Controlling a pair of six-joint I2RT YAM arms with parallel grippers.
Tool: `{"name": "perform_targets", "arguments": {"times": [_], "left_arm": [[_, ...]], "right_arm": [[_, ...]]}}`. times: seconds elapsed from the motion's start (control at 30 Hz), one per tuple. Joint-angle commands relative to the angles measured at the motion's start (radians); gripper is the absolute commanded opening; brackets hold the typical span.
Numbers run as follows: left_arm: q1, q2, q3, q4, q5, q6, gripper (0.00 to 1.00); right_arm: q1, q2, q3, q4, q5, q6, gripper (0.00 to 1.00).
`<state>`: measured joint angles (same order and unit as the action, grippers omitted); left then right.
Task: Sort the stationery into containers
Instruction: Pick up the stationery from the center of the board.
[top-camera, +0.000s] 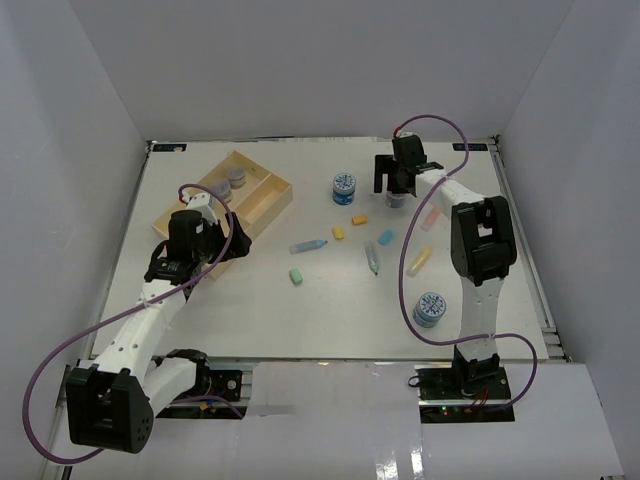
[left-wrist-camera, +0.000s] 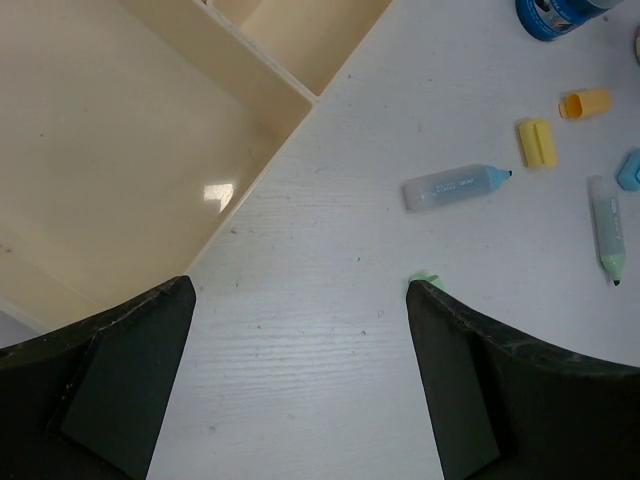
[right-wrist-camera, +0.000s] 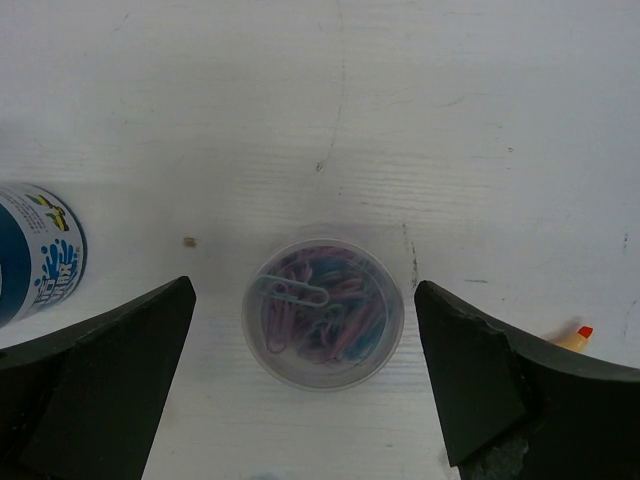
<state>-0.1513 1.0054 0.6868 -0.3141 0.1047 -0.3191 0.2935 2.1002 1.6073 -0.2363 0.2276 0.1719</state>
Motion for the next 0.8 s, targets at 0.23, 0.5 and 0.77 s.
{"name": "perform_targets", "arguments": {"times": [0.23, 0.5, 0.77], "left_arm": [[-0.004, -0.014, 0.003, 0.021, -0.002, 0.011, 0.98], [-0.004, -0.01, 0.003, 0.021, 0.003, 0.011, 0.98], [-0.004, 0.002, 0.005, 0.02, 0.007, 0.017, 0.98]], "right_arm": [[-0.007, 0.032, 0.026, 0.006, -0.01, -0.026, 0.86], [-0.005, -0.005, -0.006, 0.015, 0.0, -0.054, 0.54], [0.035, -0.176, -0.147, 0.043, -0.025, -0.123, 0.42]]}}
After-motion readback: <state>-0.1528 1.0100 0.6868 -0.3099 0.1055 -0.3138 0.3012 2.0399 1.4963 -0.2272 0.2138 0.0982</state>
